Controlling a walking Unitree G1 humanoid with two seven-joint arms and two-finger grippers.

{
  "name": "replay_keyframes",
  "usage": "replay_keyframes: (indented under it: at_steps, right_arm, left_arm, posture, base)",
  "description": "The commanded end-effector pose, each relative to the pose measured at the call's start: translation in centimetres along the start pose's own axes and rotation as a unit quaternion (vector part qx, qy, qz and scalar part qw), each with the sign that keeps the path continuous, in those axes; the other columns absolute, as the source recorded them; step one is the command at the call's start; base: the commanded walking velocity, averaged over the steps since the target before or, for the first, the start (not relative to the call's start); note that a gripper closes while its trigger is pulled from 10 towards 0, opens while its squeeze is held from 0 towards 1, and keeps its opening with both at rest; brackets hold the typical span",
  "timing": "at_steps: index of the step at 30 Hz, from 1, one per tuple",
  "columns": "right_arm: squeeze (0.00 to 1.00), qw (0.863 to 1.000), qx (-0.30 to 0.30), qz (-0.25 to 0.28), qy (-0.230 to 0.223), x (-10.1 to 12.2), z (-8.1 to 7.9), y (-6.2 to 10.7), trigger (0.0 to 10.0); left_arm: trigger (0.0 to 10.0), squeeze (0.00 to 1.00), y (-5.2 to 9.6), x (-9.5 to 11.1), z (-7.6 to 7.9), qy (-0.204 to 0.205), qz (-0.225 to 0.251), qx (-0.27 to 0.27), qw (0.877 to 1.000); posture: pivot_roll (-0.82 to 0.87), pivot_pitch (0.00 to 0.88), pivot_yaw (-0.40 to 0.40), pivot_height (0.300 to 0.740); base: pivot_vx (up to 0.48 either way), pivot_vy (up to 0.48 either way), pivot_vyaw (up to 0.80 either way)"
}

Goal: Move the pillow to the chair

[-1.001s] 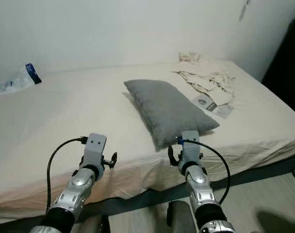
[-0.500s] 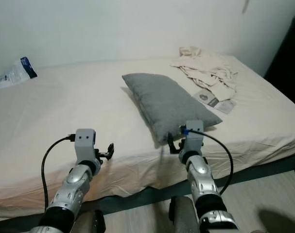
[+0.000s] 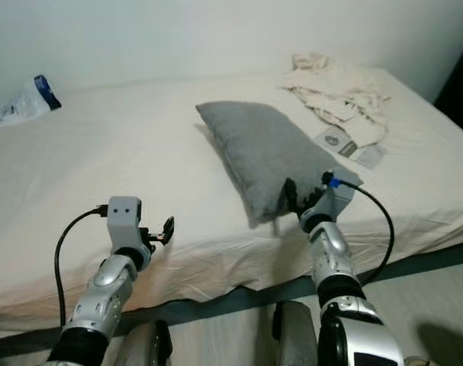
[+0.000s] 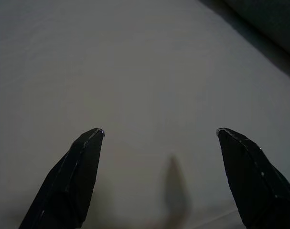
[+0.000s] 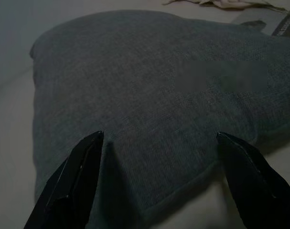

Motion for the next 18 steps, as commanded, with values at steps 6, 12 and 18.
replay_keyframes:
  at_steps: [6, 12, 18]
  right_arm:
    - [0.0, 0.998, -0.043, 0.012, 0.043, 2.4, 3.1, -0.4, 10.0]
    - [0.0, 0.996, -0.06, -0.015, 0.06, 1.9, 4.1, -0.3, 10.0]
    - [0.0, 0.995, -0.069, -0.033, -0.065, 1.2, 4.2, -0.5, 10.0]
  left_arm:
    - [10.0, 0.0, 0.2, -0.2, -0.6, 0.0, -0.011, 0.007, 1.0]
    - [10.0, 0.0, 0.1, -0.2, -0.3, -0.003, -0.011, 0.004, 1.0]
    - [10.0, 0.0, 0.1, 0.0, -0.3, -0.01, -0.011, 0.004, 1.0]
  posture:
    - [0.01, 0.209, 0.02, 0.563]
    - [0.02, 0.214, 0.021, 0.563]
    - [0.03, 0.226, 0.02, 0.563]
  base:
    - [0.0, 0.0, 0.0]
    - [0.0, 0.0, 0.0]
    - [0.0, 0.0, 0.0]
Point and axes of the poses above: a point about 5 cm out from each wrist's last joint towards the gripper, its own y axis pointing back from the gripper into the wrist, its own x axis along the axis of the wrist's last joint, z = x × y, the point moved 5 cm from there along -y, pointing out of the wrist towards the gripper, and after that the axes turned 9 degrees about y, right-handed, at the moved point
